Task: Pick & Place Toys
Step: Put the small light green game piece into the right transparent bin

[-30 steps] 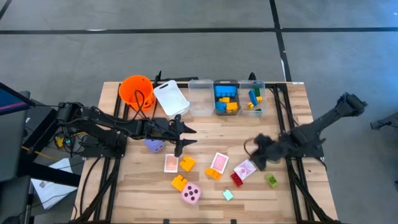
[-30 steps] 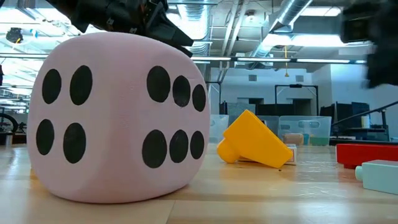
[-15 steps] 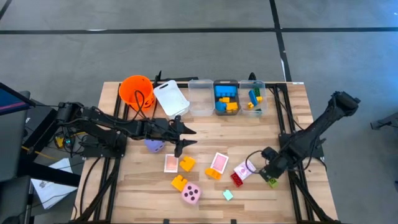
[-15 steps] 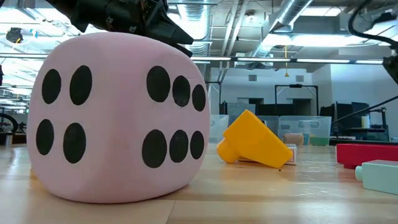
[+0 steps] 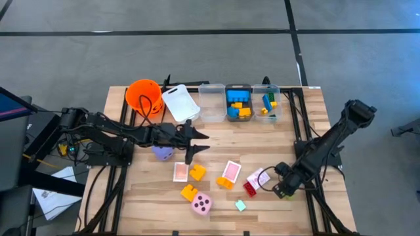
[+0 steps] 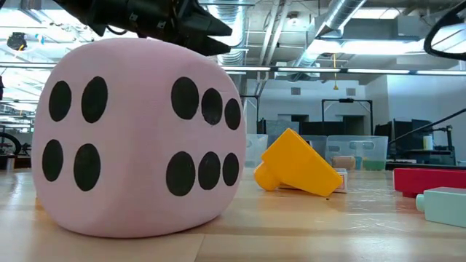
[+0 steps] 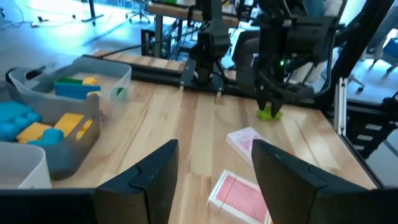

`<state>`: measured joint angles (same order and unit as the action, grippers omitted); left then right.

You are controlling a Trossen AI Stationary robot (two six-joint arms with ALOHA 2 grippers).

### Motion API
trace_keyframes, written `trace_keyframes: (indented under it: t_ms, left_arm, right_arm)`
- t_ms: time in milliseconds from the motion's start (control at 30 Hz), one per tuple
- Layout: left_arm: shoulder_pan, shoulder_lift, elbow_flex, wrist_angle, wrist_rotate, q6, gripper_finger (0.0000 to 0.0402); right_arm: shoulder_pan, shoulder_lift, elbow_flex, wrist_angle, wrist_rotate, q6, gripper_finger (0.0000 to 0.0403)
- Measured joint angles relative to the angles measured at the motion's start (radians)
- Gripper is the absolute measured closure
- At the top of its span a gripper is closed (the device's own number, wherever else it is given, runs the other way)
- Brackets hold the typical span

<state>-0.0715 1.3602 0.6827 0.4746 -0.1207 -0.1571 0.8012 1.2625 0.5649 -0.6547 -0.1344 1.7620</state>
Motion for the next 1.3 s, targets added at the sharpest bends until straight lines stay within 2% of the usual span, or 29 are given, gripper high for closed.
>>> trace_keyframes:
  t_ms: [200,333,533,700,800,933,1200,1300]
  left_arm:
    - [0.011,0.000,0.000,0.073,0.001,0.002,0.0204]
    - [0.031,0.000,0.000,0.100,0.001,0.003,0.0204]
    - [0.068,0.000,0.000,0.128,0.004,0.003,0.0204]
    - [0.094,0.000,0.000,0.171,0.004,0.003,0.0204]
    - [0.104,0.000,0.000,0.185,0.004,0.003,0.0204]
    - [0.107,0.000,0.000,0.186,0.004,0.003,0.0204]
    - [0.107,0.000,0.000,0.200,0.004,0.003,0.0204]
    - [0.107,0.000,0.000,0.199,0.004,0.003,0.0204]
  right_arm:
    - [0.002,0.001,0.014,-0.007,0.009,0.025,0.0150]
    - [0.003,0.001,0.016,-0.004,0.048,-0.017,0.0114]
    - [0.002,0.004,0.013,-0.017,0.107,-0.061,0.0098]
    - [0.002,0.003,0.014,-0.016,0.212,-0.076,0.0097]
    - [0.002,0.003,0.014,-0.027,0.217,-0.078,0.0097]
    - [0.006,0.003,0.014,-0.056,0.188,-0.031,0.0097]
    - [0.011,0.003,0.014,-0.070,-0.029,0.098,0.0097]
    - [0.011,0.003,0.015,-0.062,-0.060,0.133,0.0097]
